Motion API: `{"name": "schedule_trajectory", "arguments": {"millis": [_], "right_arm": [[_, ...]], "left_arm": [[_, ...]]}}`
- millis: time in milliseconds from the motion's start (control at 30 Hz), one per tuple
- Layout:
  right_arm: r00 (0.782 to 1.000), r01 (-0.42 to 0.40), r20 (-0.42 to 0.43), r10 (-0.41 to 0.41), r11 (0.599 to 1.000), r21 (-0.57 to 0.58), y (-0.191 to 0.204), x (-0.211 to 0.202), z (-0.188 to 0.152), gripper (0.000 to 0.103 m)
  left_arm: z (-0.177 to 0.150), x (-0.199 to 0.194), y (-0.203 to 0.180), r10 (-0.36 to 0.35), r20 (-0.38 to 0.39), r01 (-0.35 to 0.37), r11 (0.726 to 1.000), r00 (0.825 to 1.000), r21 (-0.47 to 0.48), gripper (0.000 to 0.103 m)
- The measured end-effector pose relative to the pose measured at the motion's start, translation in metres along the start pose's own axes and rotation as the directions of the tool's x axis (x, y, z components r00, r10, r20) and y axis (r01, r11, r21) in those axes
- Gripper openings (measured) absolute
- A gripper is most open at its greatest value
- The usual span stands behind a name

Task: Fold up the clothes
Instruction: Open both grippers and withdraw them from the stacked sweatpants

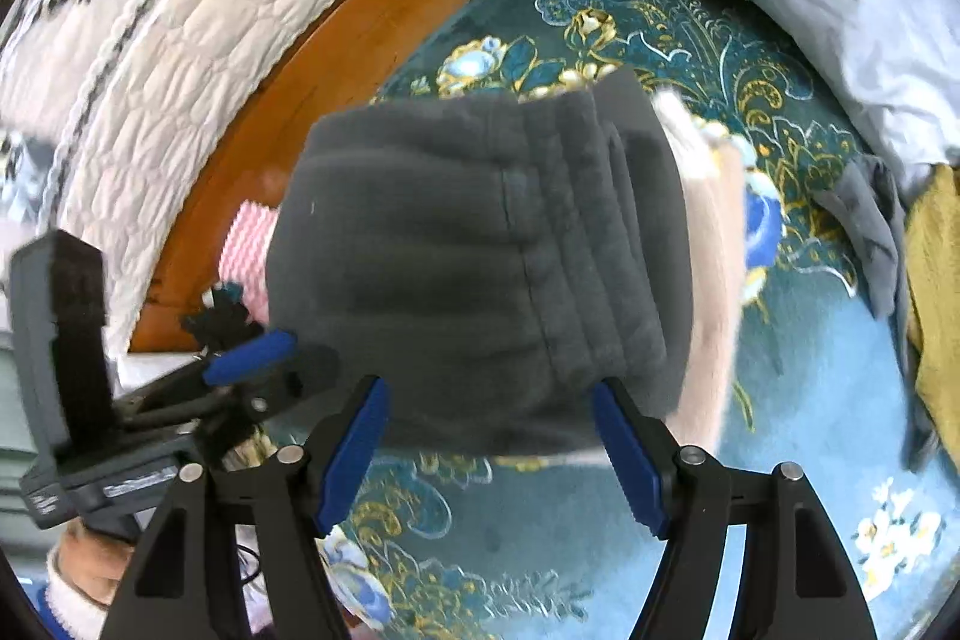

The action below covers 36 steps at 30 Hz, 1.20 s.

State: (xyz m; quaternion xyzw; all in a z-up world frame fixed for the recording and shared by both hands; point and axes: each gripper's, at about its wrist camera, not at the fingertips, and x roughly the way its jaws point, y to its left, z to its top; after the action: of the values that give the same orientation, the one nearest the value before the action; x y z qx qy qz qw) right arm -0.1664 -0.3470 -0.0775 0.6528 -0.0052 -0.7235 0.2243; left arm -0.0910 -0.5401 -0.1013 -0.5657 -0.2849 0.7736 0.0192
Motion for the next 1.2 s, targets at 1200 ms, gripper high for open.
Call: {"name": "schedule_trajectory", "arguments": {"millis": [1200], "right_arm": [[0.968,0.244,-0.032,-0.250,0.962,-0.120,0.028,-0.013,-0.084,0.103]], "left_arm": [[-0.093,-0.016,0.000,0.185,0.066,-0.183,0.983,0.981,-0.035,0.096]]}}
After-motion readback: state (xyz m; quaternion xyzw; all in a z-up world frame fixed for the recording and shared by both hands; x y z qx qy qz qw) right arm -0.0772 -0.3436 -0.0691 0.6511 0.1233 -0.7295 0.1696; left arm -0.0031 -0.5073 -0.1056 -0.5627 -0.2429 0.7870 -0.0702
